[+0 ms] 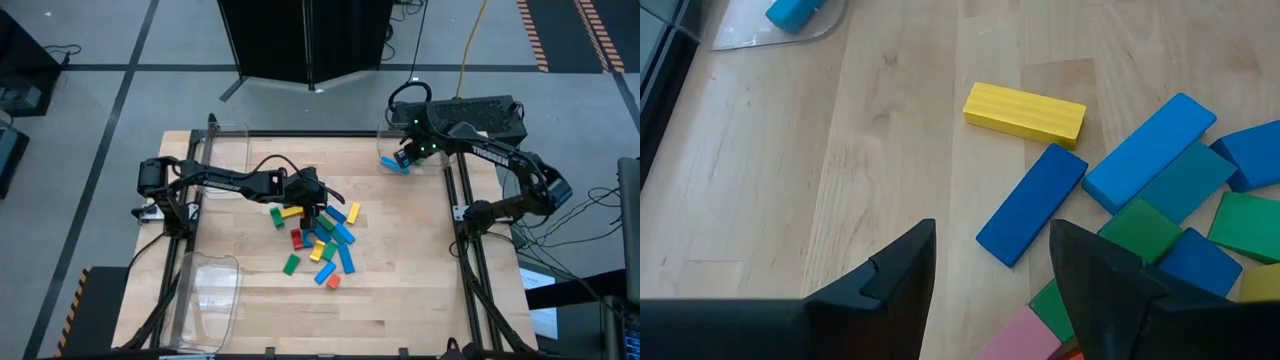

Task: Sort blocks by size
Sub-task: Put the blue rectangular block into the top right transparent bin

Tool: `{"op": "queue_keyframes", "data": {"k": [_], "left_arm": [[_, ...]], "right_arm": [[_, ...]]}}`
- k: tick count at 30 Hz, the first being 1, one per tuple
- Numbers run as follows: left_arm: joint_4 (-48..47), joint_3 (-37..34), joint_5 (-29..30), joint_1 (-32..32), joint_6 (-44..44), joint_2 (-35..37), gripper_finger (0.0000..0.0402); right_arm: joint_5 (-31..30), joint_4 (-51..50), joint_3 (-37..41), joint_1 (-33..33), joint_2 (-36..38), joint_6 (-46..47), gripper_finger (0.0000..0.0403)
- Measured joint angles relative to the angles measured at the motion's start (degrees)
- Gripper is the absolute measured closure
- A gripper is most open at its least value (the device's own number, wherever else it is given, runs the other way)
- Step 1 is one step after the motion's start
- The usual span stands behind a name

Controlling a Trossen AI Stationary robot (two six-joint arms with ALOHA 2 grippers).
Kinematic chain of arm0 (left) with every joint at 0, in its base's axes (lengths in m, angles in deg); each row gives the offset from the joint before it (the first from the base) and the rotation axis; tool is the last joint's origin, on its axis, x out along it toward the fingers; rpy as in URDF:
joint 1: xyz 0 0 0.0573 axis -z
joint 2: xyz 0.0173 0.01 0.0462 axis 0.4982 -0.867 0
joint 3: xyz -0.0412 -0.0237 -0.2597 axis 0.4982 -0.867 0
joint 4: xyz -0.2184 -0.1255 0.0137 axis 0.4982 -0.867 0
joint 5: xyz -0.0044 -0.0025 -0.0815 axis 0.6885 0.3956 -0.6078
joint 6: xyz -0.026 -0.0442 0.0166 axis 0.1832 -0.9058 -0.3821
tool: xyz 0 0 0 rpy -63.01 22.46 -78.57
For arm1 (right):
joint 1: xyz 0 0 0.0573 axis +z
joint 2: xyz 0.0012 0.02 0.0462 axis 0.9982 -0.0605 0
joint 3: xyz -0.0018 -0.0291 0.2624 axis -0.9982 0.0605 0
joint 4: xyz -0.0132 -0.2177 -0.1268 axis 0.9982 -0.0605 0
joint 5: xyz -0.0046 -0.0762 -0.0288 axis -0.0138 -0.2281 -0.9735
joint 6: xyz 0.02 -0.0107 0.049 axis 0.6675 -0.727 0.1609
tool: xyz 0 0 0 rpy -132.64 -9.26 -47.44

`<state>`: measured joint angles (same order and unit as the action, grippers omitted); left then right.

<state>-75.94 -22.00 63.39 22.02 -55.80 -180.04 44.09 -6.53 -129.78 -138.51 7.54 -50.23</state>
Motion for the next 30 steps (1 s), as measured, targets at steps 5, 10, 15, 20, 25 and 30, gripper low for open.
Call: {"op": "queue_keyframes", "data": {"k": [5,10,15,20,25,30], "left_arm": [[0.0,0.0,0.0,0.0,0.0,0.0,0.0203],[0.0,0.0,0.0,0.0,0.0,0.0,0.0203],[0.0,0.0,0.0,0.0,0.0,0.0,0.0203],[-0.2,0.0,0.0,0.0,0.0,0.0,0.0203],[0.0,0.0,-2.1,0.0,0.0,-0.6,0.0203],[-0.1,0.0,-2.3,0.0,0.0,-2.4,0.0203]], "right_arm": [[0.0,-0.4,0.0,0.0,2.2,0.0,0.033],[-0.2,-0.7,0.0,1.0,4.3,1.1,0.033],[0.0,-0.8,0.0,2.9,6.7,1.6,0.033],[2.4,-0.7,0.0,5.4,9.9,2.8,0.033],[3.3,-0.7,0.0,9.0,13.0,4.7,0.033],[3.5,-0.7,0.0,13.0,15.5,6.3,0.033]]}}
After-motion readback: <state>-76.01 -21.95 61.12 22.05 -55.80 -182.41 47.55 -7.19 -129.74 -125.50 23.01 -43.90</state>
